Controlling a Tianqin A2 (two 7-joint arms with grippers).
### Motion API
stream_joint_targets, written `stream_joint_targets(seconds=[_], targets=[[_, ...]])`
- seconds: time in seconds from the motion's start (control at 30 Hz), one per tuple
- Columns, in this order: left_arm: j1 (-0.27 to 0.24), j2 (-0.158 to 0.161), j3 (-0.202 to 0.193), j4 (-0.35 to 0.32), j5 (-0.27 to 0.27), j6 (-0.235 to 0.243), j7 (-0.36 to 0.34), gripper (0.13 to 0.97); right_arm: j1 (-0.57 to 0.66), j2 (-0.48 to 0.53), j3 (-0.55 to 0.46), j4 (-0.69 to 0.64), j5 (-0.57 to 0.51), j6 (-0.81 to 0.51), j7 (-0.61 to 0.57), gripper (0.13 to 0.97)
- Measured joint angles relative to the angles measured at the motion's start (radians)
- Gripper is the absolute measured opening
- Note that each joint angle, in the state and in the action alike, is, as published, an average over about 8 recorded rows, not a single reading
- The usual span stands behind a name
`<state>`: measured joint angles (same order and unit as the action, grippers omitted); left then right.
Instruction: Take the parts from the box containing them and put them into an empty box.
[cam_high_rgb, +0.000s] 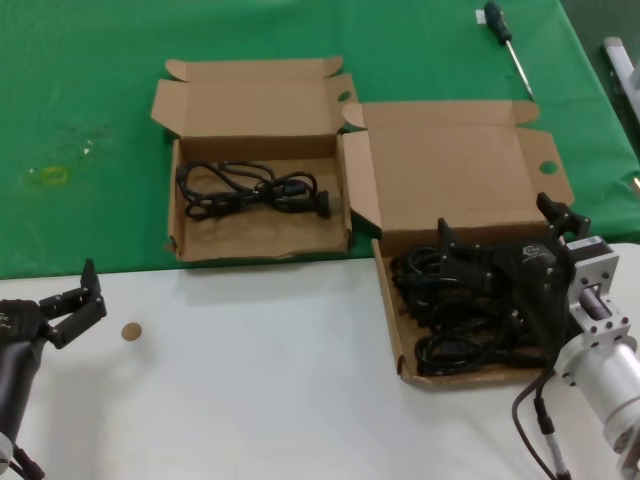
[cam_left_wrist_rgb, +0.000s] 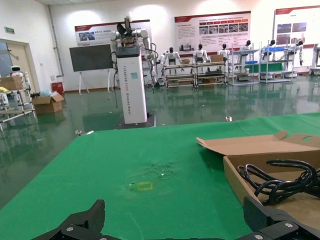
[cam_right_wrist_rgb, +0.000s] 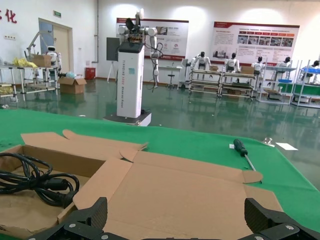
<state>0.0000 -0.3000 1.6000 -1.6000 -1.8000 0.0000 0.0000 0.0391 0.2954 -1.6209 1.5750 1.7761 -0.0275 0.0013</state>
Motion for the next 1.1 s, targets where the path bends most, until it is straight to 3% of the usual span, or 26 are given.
stream_joint_targets(seconds=[1.1], targets=[[0.000,0.000,0.000,0.000,0.000,0.000,0.000,0.966,0.000,0.000,0.000,0.000,0.000,0.000,0.000,0.966]])
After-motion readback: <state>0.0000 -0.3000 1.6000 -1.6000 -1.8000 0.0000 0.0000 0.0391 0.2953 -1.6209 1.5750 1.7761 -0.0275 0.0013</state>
